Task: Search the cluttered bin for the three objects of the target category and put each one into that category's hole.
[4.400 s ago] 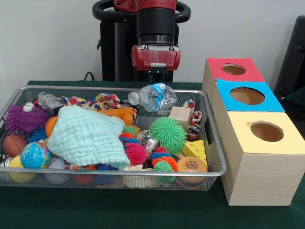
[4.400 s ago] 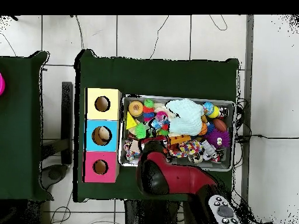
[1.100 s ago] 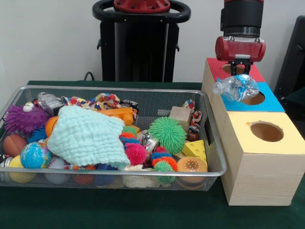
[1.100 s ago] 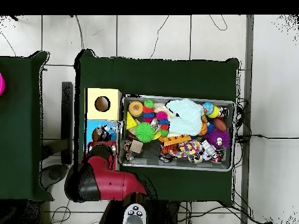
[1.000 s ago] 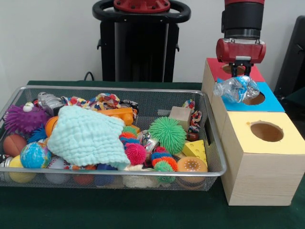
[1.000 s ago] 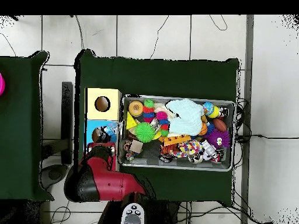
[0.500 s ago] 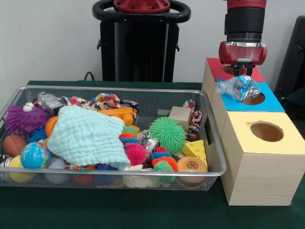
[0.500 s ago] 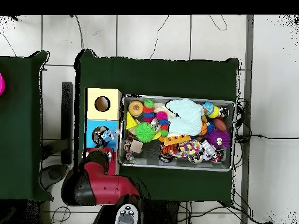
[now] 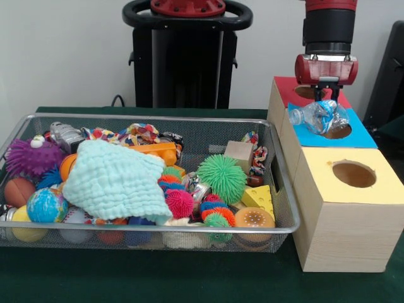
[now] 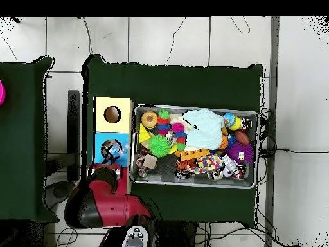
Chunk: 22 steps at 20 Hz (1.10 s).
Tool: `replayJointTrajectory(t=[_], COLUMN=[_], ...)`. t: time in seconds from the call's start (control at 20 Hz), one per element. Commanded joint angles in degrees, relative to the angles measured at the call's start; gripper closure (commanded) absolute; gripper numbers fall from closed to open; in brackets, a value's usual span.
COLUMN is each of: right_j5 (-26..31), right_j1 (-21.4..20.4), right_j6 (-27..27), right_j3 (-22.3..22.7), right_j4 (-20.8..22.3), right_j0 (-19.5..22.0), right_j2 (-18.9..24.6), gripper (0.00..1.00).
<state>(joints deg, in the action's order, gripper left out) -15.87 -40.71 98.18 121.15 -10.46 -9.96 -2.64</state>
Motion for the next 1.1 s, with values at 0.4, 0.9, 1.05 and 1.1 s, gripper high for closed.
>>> replayJointTrajectory(t=[0.4, 0.9, 1.05, 1.1], right_j5=[-1.84, -2.20, -1.57, -1.44], right_j1=[2.66, 2.56, 2.49, 2.49], right_j6=[15.75, 16.27, 16.25, 16.13], right_j3=[0.97, 0.94, 0.96, 0.89], right_j4=[-1.83, -1.71, -1.94, -1.99], right_j0=[0.02, 0.13, 0.19, 0.14], right_j2=[3.62, 4.41, 4.58, 4.53], gripper=[1.00, 1.00, 0.00, 0.00])
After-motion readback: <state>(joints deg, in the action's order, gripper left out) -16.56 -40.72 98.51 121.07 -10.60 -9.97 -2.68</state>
